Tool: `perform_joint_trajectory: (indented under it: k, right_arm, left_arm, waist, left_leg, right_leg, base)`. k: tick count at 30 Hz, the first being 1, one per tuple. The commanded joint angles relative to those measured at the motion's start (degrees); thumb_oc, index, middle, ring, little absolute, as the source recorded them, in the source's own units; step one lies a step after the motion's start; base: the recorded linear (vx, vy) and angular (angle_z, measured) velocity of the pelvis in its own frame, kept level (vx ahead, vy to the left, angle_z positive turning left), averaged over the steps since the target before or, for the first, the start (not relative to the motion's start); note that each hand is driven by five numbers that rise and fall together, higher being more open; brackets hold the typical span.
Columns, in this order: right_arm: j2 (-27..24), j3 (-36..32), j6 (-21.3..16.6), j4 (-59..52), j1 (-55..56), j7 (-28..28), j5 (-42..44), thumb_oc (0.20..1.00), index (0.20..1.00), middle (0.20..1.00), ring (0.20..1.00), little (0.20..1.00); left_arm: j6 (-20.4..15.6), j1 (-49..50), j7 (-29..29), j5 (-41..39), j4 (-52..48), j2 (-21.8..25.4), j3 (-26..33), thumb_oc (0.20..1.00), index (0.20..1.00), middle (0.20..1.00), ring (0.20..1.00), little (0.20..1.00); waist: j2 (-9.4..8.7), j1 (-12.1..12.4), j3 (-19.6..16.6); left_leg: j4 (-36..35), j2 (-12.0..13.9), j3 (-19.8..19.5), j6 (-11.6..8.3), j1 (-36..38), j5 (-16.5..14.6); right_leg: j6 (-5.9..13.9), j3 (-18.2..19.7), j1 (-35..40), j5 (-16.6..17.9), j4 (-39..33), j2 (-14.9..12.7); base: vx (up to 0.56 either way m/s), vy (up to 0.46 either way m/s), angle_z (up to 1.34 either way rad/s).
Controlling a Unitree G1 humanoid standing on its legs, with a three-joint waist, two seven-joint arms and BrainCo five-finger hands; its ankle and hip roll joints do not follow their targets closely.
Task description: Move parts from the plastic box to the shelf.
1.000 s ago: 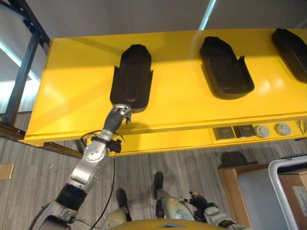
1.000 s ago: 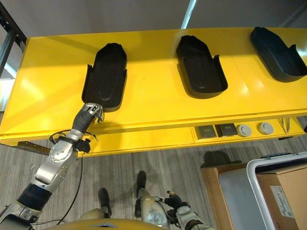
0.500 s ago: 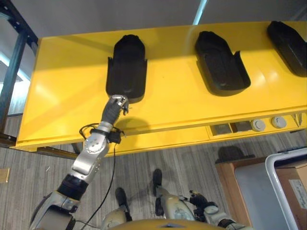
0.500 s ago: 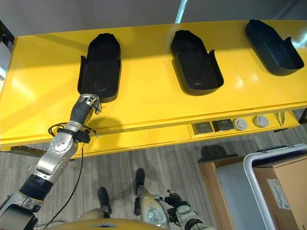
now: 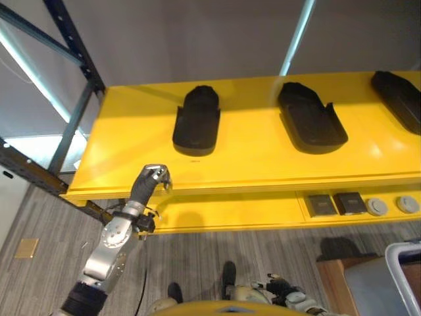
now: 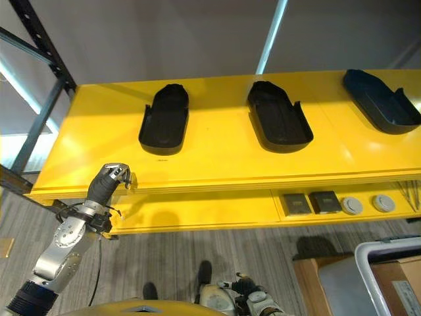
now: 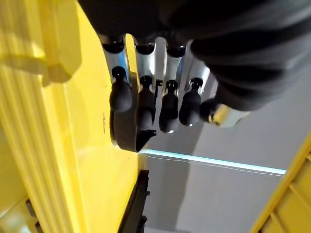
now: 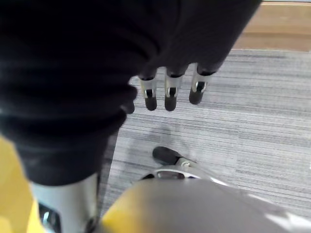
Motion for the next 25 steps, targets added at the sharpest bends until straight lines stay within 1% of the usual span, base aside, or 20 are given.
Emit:
perform_joint_trajectory:
  k: [1,2,3,5,6,7,9,10,11,13,14,15,16,17,18,19,20,22,24,25]
  right_arm:
    - [0.6,0.2,-0.31,2.32,-1.3,1.41,-0.54,1.0,1.0,1.0,1.0,1.0]
    - [0.71,0.42,-0.47,2.38,-1.16,1.96,-0.92,1.0,1.0,1.0,1.0,1.0]
    - [0.87,0.6,-0.52,2.34,-1.1,2.69,-1.45,1.0,1.0,1.0,1.0,1.0]
    - [1.15,1.35,-0.88,2.41,-0.79,3.94,-2.85,1.0,1.0,1.0,1.0,1.0]
    - [1.31,1.85,-0.91,2.52,-0.74,4.6,-3.7,1.0,1.0,1.0,1.0,1.0]
    - [1.27,2.33,-1.0,2.48,-0.81,4.88,-4.41,1.0,1.0,1.0,1.0,1.0]
    - [1.56,3.17,-1.25,2.37,-0.79,5.63,-5.14,1.0,1.0,1.0,1.0,1.0]
    - [1.67,3.12,-1.06,2.78,-0.82,5.92,-4.62,1.0,1.0,1.0,1.0,1.0]
    - [1.67,3.11,-1.06,2.78,-0.82,5.92,-4.62,1.0,1.0,1.0,1.0,1.0]
    - [1.77,2.65,-0.77,3.38,-1.16,5.73,-3.54,1.0,1.0,1.0,1.0,1.0]
    - [1.78,2.7,-0.7,3.61,-1.44,5.64,-3.39,1.0,1.0,1.0,1.0,1.0]
    - [1.64,3.12,-0.45,3.96,-1.89,5.45,-3.59,1.0,1.0,1.0,1.0,1.0]
    - [1.63,3.11,-0.45,3.96,-1.92,5.45,-3.59,1.0,1.0,1.0,1.0,1.0]
    - [1.59,3.24,-0.29,4.0,-2.16,5.29,-3.58,1.0,1.0,1.0,1.0,1.0]
    - [1.62,3.29,-0.19,3.98,-2.2,5.08,-3.53,1.0,1.0,1.0,1.0,1.0]
    - [1.57,3.47,0.01,3.78,-2.31,4.48,-3.34,1.0,1.0,1.0,1.0,1.0]
    - [1.54,3.48,0.01,3.78,-2.35,4.48,-3.34,1.0,1.0,1.0,1.0,1.0]
    - [1.5,3.38,0.18,3.74,-2.53,3.86,-3.06,1.0,1.0,1.0,1.0,1.0]
    - [1.38,2.97,0.34,3.59,-2.47,3.26,-2.41,1.0,1.0,1.0,1.0,1.0]
    - [1.47,2.4,0.47,3.57,-2.19,3.11,-1.76,1.0,1.0,1.0,1.0,1.0]
  left_arm:
    - [-2.68,0.18,-7.11,-11.99,-0.56,-0.83,2.06,1.0,1.0,1.0,1.0,1.0]
    - [-0.53,1.26,-10.36,-16.81,0.76,-1.14,1.79,1.0,1.0,1.0,1.0,1.0]
    - [0.19,2.2,-12.55,-19.22,1.67,-0.97,1.78,1.0,1.0,1.0,1.0,1.0]
    - [2.97,3.63,-16.76,-22.1,4.06,-0.1,1.16,1.0,1.0,1.0,1.0,1.0]
    - [3.78,4.32,-18.53,-22.26,5.58,0.55,0.73,1.0,1.0,1.0,1.0,1.0]
    - [4.34,4.9,-19.52,-21.53,8.32,1.25,0.18,1.0,1.0,1.0,1.0,1.0]
    - [4.24,6.15,-20.62,-19.03,12.69,2.79,-0.7,1.0,1.0,1.0,1.0,1.0]
    - [5.25,7.37,-21.72,-16.06,17.66,4.11,-2.1,1.0,1.0,1.0,1.0,1.0]
    - [5.21,7.33,-21.76,-16.04,17.73,4.09,-2.13,1.0,1.0,1.0,1.0,1.0]
    - [5.92,8.59,-21.98,-12.69,23.32,4.13,-3.14,1.0,1.0,1.0,1.0,1.0]
    - [6.19,8.92,-21.73,-10.93,26.9,3.52,-3.43,1.0,1.0,1.0,1.0,1.0]
    - [6.36,8.9,-20.6,-6.22,36.4,1.1,-3.49,1.0,1.0,1.0,1.0,1.0]
    - [6.33,8.85,-20.61,-6.21,36.45,1.08,-3.49,1.0,1.0,1.0,1.0,1.0]
    - [6.18,8.63,-19.23,-3.29,41.84,-0.74,-2.97,1.0,1.0,1.0,1.0,1.0]
    - [5.86,8.53,-18.26,-1.53,45.06,-1.91,-2.78,1.0,1.0,1.0,1.0,1.0]
    - [4.78,7.72,-14.77,3.06,53.23,-5.18,-0.62,1.0,1.0,1.0,1.0,1.0]
    - [4.7,7.64,-14.77,3.1,53.36,-5.27,-0.61,1.0,1.0,1.0,1.0,1.0]
    - [4.33,5.94,-11.52,5.39,62.16,-8.05,2.6,1.0,1.0,1.0,1.0,1.0]
    - [3.92,4.97,-8.26,5.98,69.8,-10.03,7.31,1.0,1.0,1.0,1.0,1.0]
    - [4.09,3.81,-4.67,4.6,76.72,-10.93,12.81,1.0,1.0,1.0,1.0,1.0]
  waist:
    - [-1.62,-0.36,-1.37]
    - [-1.52,-0.04,-1.52]
    - [-1.52,0.11,-2.07]
    - [-1.49,0.39,-2.48]
    - [-1.47,0.57,-2.69]
    - [-1.52,0.71,-2.82]
    - [-1.61,0.97,-2.91]
    - [-1.6,1.0,-2.93]
    - [-1.6,1.0,-2.91]
    - [-1.55,1.11,-2.76]
    - [-1.53,1.15,-2.73]
    - [-1.48,1.23,-2.4]
    - [-1.51,1.18,-2.54]
    - [-1.52,1.14,-2.48]
    - [-1.55,1.11,-2.54]
    - [-1.64,1.05,-2.64]
    - [-1.61,1.02,-2.62]
    - [-1.77,1.01,-2.67]
    - [-1.92,1.04,-2.69]
    - [-2.09,1.27,-2.68]
  left_leg:
    - [-0.29,3.08,-6.53,-1.67,0.13,-3.89]
    - [-0.29,3.02,-6.61,-1.61,1.2,-4.42]
    - [-0.29,2.92,-6.71,-1.52,1.46,-4.48]
    - [-0.29,2.73,-6.91,-1.44,2.46,-4.84]
    - [-0.29,2.7,-7.02,-1.39,2.71,-4.95]
    - [-0.29,2.65,-7.23,-1.32,2.96,-4.98]
    - [-0.29,2.58,-7.41,-1.26,3.15,-4.96]
    - [-0.29,2.44,-7.6,-1.18,3.29,-4.93]
    - [-0.29,2.44,-7.61,-1.18,3.31,-4.94]
    - [-0.29,2.37,-7.8,-1.07,3.19,-4.84]
    - [-0.29,2.36,-7.85,-0.99,3.12,-4.77]
    - [-0.29,2.31,-7.88,-0.87,3.21,-4.84]
    - [-0.29,2.26,-7.93,-0.84,2.96,-4.72]
    - [-0.29,2.15,-7.96,-0.78,2.87,-4.7]
    - [-0.29,2.07,-8.0,-0.73,2.75,-4.71]
    - [-0.29,1.94,-8.04,-0.63,2.51,-4.7]
    - [-0.29,1.94,-8.05,-0.63,2.5,-4.7]
    - [-0.29,1.89,-8.16,-0.63,2.24,-4.58]
    - [-0.29,1.74,-8.43,-0.61,2.04,-4.58]
    - [-0.29,1.78,-8.57,-0.67,2.13,-4.66]
  right_leg:
    - [3.57,-0.99,6.97,-10.54,0.24,-2.68]
    - [3.66,-1.05,8.13,-10.73,0.28,-2.83]
    - [3.67,-1.19,8.52,-10.72,0.29,-3.04]
    - [3.75,-1.22,9.67,-10.85,0.28,-3.19]
    - [3.76,-1.33,10.06,-10.92,0.33,-3.3]
    - [3.76,-1.48,10.4,-10.96,0.41,-3.37]
    - [3.68,-1.75,10.94,-11.11,0.43,-3.5]
    - [3.69,-1.92,11.2,-11.08,0.49,-3.56]
    - [3.7,-1.93,11.23,-11.09,0.49,-3.57]
    - [3.69,-1.85,11.13,-10.98,0.65,-3.72]
    - [3.71,-1.88,11.01,-10.94,0.71,-3.76]
    - [3.7,-1.91,11.12,-11.05,0.78,-3.75]
    - [3.71,-1.96,10.91,-10.97,0.77,-3.8]
    - [3.73,-1.97,10.77,-10.92,0.83,-3.83]
    - [3.71,-1.96,10.63,-10.89,0.83,-3.89]
    - [3.65,-1.94,10.39,-10.89,0.81,-3.99]
    - [3.65,-1.95,10.38,-10.9,0.82,-3.99]
    - [3.63,-2.17,10.17,-10.89,0.82,-4.09]
    - [3.65,-2.45,10.15,-10.89,0.76,-4.25]
    - [3.62,-2.54,10.31,-10.99,0.66,-4.29]
  base:
    - [0.04,0.043,0.09]
    - [0.06,0.032,0.13]
    - [0.07,0.034,0.13]
    - [0.05,0.032,0.1]
    - [0.03,0.028,0.05]
    - [0.01,0.022,0.04]
    - [0.0,0.02,0.06]
    - [0.0,0.02,0.06]
    - [-0.01,0.028,0.05]
    - [-0.01,0.013,0.02]
    - [-0.03,0.03,0.04]
    - [0.0,0.0,0.0]
    - [0.0,0.0,0.0]
    - [0.0,0.0,0.0]
    - [-0.03,0.036,0.03]
    - [-0.02,0.027,0.04]
    - [-0.02,0.02,0.03]
    - [0.0,0.0,0.0]
    - [-0.02,0.014,0.04]
    - [-0.02,0.012,0.04]
